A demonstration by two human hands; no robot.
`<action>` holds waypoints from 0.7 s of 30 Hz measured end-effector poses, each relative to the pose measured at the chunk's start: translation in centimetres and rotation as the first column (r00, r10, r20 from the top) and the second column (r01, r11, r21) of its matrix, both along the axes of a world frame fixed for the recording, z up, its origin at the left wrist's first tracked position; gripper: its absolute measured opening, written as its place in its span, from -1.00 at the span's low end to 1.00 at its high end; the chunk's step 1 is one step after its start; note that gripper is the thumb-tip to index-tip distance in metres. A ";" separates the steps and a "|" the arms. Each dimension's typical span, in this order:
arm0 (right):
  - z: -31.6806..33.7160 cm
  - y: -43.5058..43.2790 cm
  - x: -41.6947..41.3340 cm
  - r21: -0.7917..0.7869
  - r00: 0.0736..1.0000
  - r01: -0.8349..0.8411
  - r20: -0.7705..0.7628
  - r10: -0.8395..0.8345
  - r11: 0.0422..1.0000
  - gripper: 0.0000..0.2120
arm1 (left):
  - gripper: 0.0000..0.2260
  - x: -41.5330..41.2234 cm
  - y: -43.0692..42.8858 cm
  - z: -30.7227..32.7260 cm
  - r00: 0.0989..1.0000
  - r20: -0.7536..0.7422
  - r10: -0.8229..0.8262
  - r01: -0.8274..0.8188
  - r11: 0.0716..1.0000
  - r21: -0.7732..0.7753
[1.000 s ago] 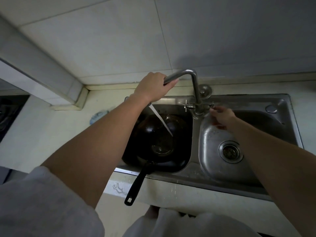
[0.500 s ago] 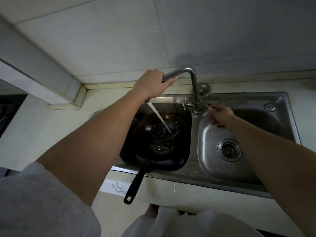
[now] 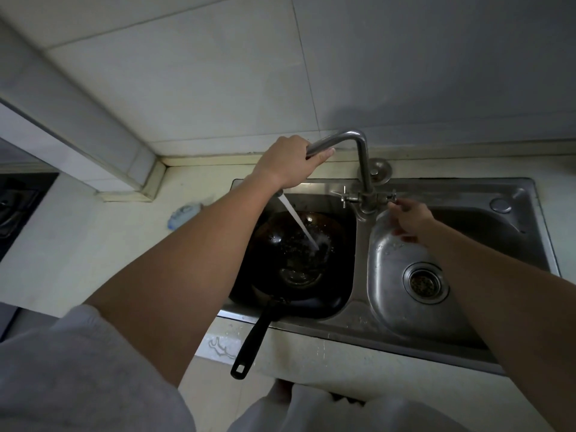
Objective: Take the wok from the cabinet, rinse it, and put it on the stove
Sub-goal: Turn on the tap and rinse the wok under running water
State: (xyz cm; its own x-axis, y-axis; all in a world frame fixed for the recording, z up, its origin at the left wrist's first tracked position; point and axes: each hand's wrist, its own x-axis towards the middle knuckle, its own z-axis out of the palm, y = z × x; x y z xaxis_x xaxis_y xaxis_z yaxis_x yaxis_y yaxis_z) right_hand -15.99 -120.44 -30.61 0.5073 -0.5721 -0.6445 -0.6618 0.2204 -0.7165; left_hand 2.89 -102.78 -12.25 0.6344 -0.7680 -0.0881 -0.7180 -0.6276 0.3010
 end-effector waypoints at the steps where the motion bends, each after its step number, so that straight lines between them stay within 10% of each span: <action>1: 0.0 0.0 0.0 0.004 1.000 -0.002 -0.001 0.002 1.000 -0.66 | -0.51 0.0 0.0 -0.1 1.000 0.006 -0.004 0.004 1.000 -0.003; 11: 0.3 0.7 0.0 -0.032 0.999 -0.026 -0.028 0.025 0.999 -0.72 | -0.52 1.7 -0.7 0.0 0.978 0.175 -0.115 0.111 0.993 0.031; 21: 1.3 0.4 0.5 -0.058 0.994 -0.071 -0.082 0.066 0.996 -0.70 | -0.52 -1.4 0.4 0.5 0.995 -0.095 -0.004 0.009 0.999 0.054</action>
State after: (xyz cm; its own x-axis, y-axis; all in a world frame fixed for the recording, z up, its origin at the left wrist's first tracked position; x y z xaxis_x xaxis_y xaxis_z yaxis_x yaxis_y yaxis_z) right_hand -15.49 -120.03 -29.29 0.4945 -0.5770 -0.6500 -0.7296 0.1308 -0.6712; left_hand 1.45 -102.38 -11.70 0.6159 -0.7649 -0.1889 -0.6922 -0.6398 0.3338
